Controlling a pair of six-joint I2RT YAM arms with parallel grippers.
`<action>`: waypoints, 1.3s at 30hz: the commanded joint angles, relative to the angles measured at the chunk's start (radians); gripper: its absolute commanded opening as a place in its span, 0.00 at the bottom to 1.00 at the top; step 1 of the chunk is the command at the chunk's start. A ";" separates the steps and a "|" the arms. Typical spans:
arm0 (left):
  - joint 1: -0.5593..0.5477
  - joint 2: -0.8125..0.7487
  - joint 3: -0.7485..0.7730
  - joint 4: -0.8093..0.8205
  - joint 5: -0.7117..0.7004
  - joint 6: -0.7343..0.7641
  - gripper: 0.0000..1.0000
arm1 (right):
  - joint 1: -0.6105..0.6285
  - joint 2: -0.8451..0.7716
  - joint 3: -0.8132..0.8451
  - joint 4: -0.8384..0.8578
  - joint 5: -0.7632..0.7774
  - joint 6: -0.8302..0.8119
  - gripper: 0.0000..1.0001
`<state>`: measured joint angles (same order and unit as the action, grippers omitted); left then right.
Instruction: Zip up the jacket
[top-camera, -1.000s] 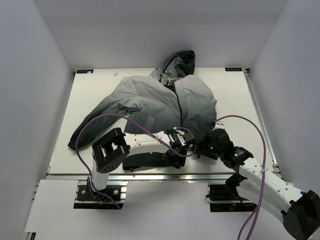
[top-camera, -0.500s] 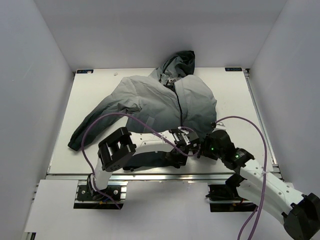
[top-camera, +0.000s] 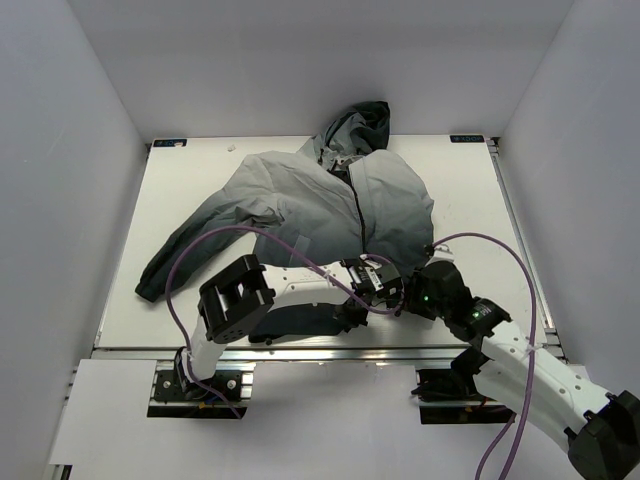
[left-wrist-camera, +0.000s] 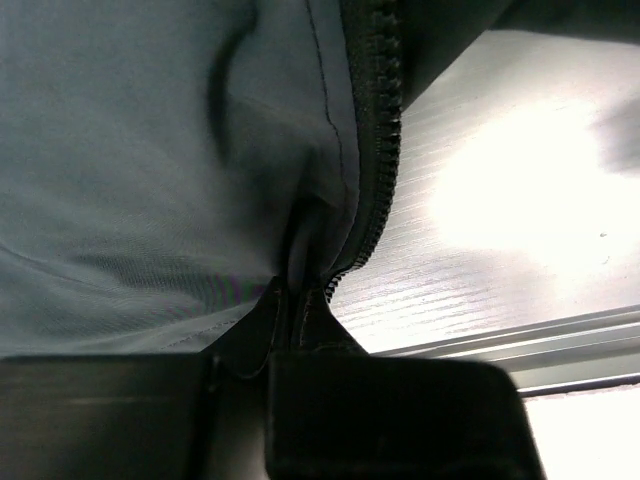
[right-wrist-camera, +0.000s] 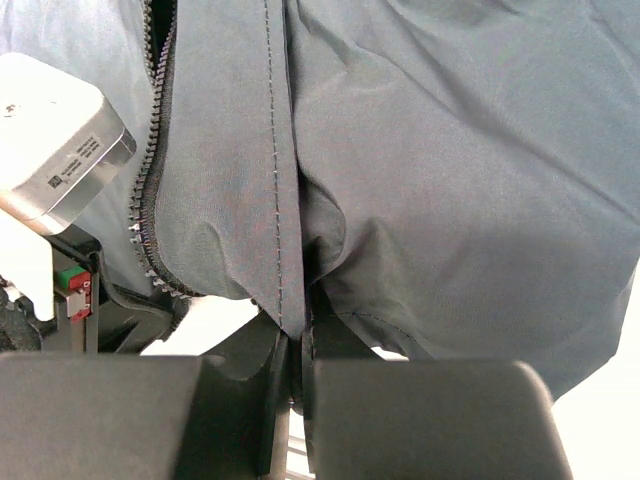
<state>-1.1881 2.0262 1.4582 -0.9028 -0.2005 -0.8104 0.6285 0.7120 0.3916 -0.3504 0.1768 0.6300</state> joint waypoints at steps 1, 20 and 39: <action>-0.001 0.011 -0.044 0.015 -0.025 0.011 0.00 | -0.003 -0.017 -0.011 -0.007 0.024 0.007 0.00; 0.033 -0.567 -0.252 0.480 -0.037 0.143 0.00 | -0.004 -0.138 -0.014 0.283 -0.237 -0.147 0.00; 0.186 -0.736 -0.492 0.963 0.105 0.014 0.00 | -0.003 -0.118 -0.023 0.726 -0.298 -0.053 0.00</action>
<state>-1.0119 1.2827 0.9356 -0.0139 -0.1322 -0.7555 0.6285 0.6018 0.3775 0.2008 -0.1093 0.5495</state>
